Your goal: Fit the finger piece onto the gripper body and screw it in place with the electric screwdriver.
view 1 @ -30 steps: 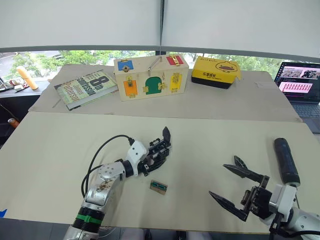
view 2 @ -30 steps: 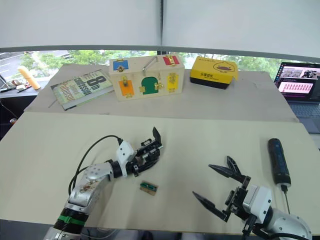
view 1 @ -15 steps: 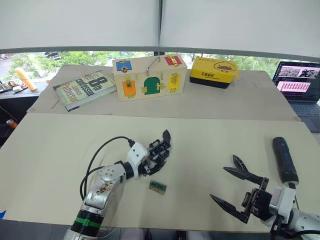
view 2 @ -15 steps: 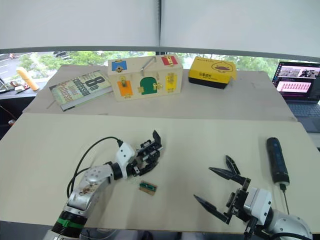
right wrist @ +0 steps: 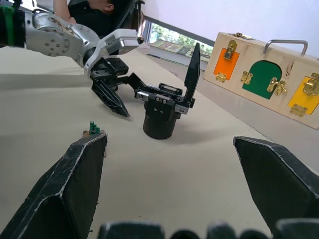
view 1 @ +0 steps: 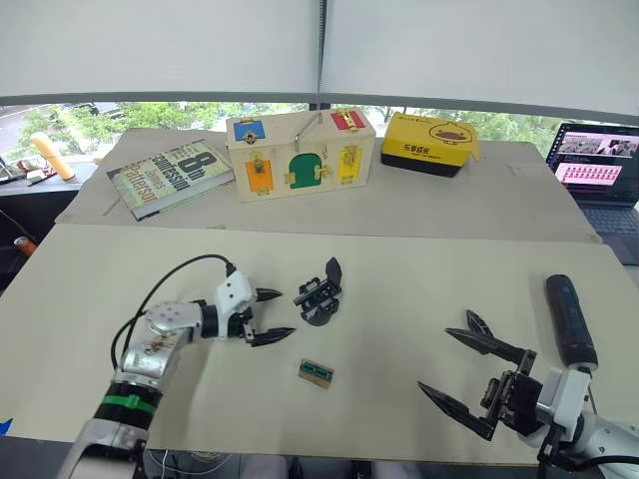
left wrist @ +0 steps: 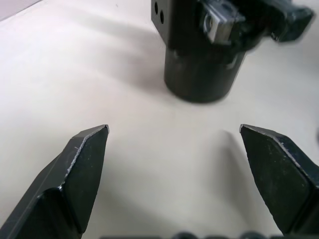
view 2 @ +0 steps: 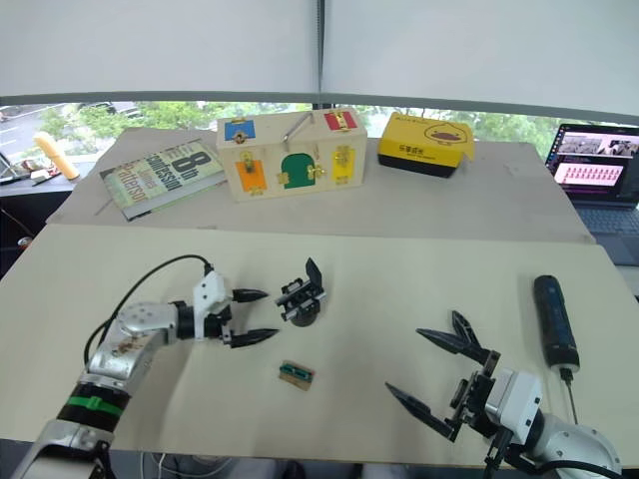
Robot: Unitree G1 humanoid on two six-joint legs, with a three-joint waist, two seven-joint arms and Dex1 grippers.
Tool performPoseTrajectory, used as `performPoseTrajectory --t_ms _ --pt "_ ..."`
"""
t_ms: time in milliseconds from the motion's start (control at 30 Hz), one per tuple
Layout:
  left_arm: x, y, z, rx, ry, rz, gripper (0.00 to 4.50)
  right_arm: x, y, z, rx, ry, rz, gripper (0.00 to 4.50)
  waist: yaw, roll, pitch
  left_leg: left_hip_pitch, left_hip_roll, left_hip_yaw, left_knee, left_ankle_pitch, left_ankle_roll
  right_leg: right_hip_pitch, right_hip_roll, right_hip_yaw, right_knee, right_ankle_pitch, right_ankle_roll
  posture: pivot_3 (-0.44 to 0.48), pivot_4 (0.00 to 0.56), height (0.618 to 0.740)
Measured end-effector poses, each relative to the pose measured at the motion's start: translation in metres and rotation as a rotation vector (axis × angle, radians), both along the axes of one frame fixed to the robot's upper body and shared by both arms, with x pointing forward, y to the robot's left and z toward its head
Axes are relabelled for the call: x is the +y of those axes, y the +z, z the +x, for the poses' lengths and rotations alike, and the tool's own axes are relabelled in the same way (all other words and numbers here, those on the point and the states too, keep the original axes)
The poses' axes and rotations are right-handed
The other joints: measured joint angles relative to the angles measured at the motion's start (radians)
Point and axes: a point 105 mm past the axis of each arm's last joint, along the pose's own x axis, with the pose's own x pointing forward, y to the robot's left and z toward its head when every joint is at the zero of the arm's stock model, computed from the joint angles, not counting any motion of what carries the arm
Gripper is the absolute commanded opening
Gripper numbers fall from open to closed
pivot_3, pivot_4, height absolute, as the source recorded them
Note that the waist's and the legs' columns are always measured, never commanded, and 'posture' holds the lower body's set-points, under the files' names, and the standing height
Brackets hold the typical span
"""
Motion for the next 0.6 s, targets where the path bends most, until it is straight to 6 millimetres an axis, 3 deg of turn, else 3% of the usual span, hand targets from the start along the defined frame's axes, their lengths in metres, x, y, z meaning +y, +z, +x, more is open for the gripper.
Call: performPoseTrajectory --t_ms 233,600 --pt "-0.031 -0.002 0.011 -0.013 -0.220 -0.059 4.45 0.000 -0.001 -0.002 0.007 0.003 -0.005 4.50 0.000 0.000 0.000 -0.001 -0.001 0.000 0.003 0.000 0.000 0.002 0.001 -0.001 0.000 0.000 0.001 0.000 0.150 0.740" --pt "-0.052 -0.009 0.018 -0.017 -0.358 -0.018 4.45 0.000 0.001 -0.006 0.008 -0.004 -0.012 4.50 -0.012 -0.001 0.001 0.000 0.000 -0.001 0.003 0.000 0.001 0.002 0.001 -0.001 0.000 0.000 0.001 0.000 0.150 0.740"
